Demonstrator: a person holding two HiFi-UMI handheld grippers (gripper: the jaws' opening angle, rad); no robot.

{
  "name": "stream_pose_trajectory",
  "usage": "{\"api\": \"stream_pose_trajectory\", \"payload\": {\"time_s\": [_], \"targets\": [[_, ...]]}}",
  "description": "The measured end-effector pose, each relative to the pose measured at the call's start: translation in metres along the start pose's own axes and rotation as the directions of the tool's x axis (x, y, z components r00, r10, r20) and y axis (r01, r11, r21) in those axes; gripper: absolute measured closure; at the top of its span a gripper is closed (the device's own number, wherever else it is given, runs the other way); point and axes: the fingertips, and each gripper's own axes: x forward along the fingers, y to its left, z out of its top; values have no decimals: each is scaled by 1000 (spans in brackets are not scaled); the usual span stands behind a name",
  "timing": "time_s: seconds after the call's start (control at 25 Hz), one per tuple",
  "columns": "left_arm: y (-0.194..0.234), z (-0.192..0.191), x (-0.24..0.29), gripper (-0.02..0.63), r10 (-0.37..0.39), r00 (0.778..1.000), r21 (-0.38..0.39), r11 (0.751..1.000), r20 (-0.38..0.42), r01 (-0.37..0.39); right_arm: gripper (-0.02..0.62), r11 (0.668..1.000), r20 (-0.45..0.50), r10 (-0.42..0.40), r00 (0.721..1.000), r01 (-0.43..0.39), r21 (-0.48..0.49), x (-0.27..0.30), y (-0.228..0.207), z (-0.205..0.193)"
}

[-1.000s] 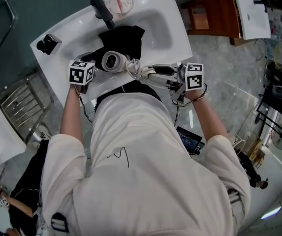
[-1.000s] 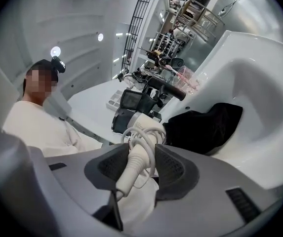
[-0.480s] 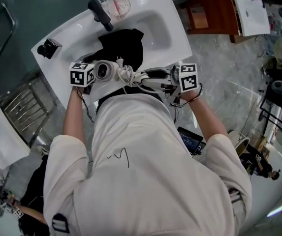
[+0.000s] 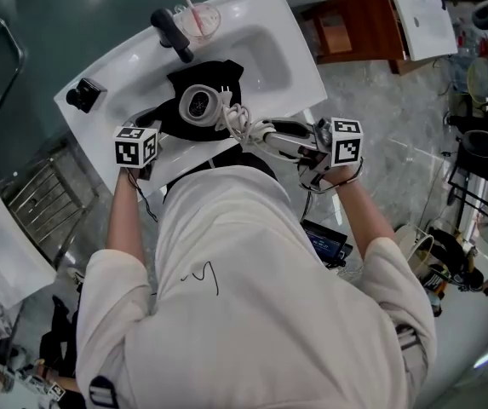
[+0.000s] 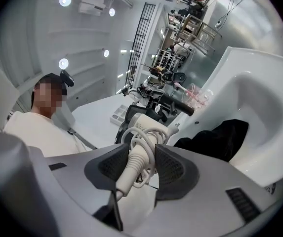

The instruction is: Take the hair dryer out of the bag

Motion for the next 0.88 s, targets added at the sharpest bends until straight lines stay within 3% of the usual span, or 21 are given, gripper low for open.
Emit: {"api": "stream_pose_trajectory", "payload": {"time_s": [0.24,0.4,0.56,0.76,0.88], "targets": [[-9,6,3,583,-31,999,24,999,9,31,431,992,158,-124,980,127,-6,-32,-10,28],[-14,7,4,583,-11,1000,19,1000,-4,11,431,983,218,-180,959,183,7,-55,-29,47],[-16,19,12,583,43,999,8,999,-14,-43,431,978,228,-206,952,211,4,-77,-52,79],[-22,27,21,583,108,994,-55,992,-18,-109,431,954,202,-262,944,285,-94,-95,-78,136],[-25,30,21,583,154,988,-86,984,-18,-155,433,946,194,-294,936,314,-80,-108,-105,161]]}}
